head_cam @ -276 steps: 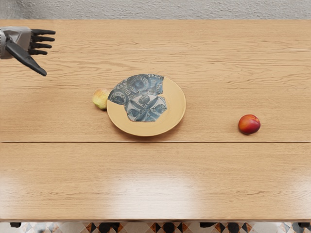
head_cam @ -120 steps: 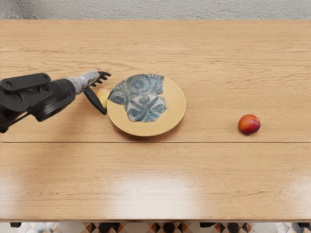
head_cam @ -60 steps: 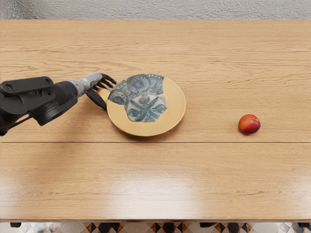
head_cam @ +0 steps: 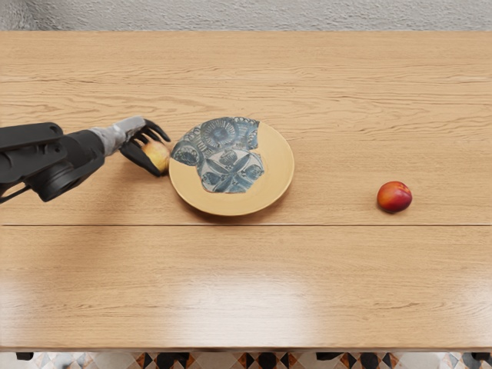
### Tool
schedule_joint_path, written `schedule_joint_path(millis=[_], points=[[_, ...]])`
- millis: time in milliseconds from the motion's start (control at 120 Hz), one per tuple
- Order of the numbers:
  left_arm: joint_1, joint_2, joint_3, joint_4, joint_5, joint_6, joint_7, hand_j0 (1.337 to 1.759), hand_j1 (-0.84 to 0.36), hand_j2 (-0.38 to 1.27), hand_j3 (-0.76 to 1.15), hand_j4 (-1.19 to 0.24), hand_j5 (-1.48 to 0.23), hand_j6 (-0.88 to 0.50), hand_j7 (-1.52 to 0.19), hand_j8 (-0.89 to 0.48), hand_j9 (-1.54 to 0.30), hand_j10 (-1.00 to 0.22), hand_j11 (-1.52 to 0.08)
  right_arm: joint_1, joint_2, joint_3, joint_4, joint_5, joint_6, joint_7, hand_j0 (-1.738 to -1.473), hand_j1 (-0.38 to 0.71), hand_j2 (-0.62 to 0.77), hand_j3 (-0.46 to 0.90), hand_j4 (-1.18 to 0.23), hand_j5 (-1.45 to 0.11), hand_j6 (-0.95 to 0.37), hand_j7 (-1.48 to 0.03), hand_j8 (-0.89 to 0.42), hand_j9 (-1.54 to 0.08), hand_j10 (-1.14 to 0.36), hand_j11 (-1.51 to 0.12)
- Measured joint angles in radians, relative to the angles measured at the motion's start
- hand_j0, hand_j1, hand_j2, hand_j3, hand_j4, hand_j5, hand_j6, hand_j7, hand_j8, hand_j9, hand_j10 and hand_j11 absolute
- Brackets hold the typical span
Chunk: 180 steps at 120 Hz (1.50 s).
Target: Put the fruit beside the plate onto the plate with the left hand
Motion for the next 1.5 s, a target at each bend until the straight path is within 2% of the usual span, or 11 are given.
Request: schedule_joint_path(millis=[233,642,1142,1500], points=[[-0.006,0.077,-0.009,-0.056,0.001,0.001,0.001,1.658,-0.2,0.35,0.0,-0.54,-0.71,-0.48,-0.7,-0.48,-0.7,-0.54,-0.7,0.0,0.0,0.0,0.0,0.0,0.0,0.0,-1.658,-0.32,0.0,0.0,-0.02,-0.03,-0.02,-0.03,-0.02,-0.03,-0.02,-0.03],[-0.061,0.124,-0.012,-0.126,0.0,0.001,0.001,1.658,-0.19,0.43,0.0,-0.55,-0.74,-0.54,-0.73,-0.52,-0.73,-0.56,-0.72,0.0,0.0,0.0,0.0,0.0,0.0,0.0,-1.658,-0.32,0.0,0.0,-0.02,-0.03,-0.02,-0.03,-0.02,-0.03,-0.02,-0.03],[-0.15,0.102,-0.005,-0.144,-0.007,-0.001,0.008,1.658,-0.21,0.43,0.0,-0.56,-0.74,-0.53,-0.73,-0.5,-0.73,-0.56,-0.73,0.0,0.0,0.0,0.0,0.0,0.0,0.0,-1.658,-0.32,0.0,0.0,-0.02,-0.03,-0.02,-0.03,-0.02,-0.03,-0.02,-0.03],[-0.175,0.005,-0.004,-0.149,-0.009,-0.001,0.007,1.658,-0.21,0.4,0.0,-0.55,-0.73,-0.51,-0.72,-0.49,-0.72,-0.56,-0.72,0.0,0.0,0.0,0.0,0.0,0.0,0.0,-1.658,-0.32,0.0,0.0,-0.02,-0.03,-0.02,-0.03,-0.02,-0.03,-0.02,-0.03]])
